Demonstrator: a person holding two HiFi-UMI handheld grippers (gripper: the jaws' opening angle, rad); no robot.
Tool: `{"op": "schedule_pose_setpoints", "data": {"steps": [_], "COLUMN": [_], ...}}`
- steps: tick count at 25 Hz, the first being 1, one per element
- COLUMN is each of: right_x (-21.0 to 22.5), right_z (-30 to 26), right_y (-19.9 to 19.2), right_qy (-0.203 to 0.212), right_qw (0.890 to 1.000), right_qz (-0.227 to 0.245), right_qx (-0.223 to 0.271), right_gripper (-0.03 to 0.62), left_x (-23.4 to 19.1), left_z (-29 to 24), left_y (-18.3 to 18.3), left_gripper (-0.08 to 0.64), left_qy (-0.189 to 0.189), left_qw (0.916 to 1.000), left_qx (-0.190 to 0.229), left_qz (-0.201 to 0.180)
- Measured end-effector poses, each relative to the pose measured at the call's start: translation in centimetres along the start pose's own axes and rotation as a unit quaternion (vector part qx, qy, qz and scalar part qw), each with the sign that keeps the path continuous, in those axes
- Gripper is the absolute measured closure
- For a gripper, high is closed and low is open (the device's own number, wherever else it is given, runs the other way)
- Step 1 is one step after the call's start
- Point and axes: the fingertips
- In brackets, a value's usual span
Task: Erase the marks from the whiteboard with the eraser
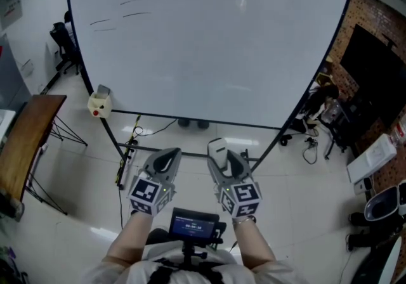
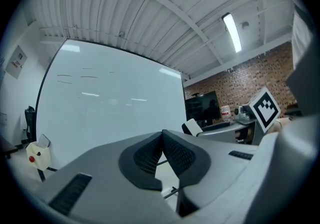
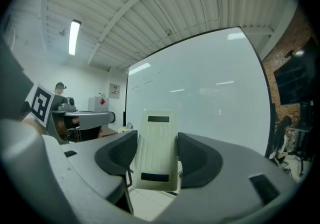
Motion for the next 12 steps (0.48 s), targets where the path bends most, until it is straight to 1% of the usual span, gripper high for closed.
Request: {"op": "schedule_pose_setpoints", "data": {"steps": [5, 10, 12], "right_x": [-0.2, -0.4, -0.7], "right_z": [0.6, 1.0, 1.0], "right_y": [-1.1, 0.7, 1.0], "right_qy": [0.000, -0.004, -0.006], "right_qw": [1.000, 1.000, 1.000], "right_qz": [-0.009, -0.009, -0.010], "right_qx": [-0.007, 0.007, 0.008], "right_gripper": [0.331, 0.331, 0.331], "left_x": [0.8, 0.4, 0.1], "left_z": [0.2, 0.2, 0.3], "left_y": [-0.6, 1.0, 1.1], "left_gripper": [0.552, 0.552, 0.552], "left_qy": [-0.007, -0.018, -0.020], "left_qw": [0.9999, 0.9998, 0.9997], "left_qx": [-0.009, 0.006, 0.009], "left_qz": [-0.004, -0.010, -0.009]}}
Point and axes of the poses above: the fingertips, and each gripper's own axes: z backward along the fingers, x to its right, y out of its top, and after that the axes turned 13 degrees about -x, right-handed
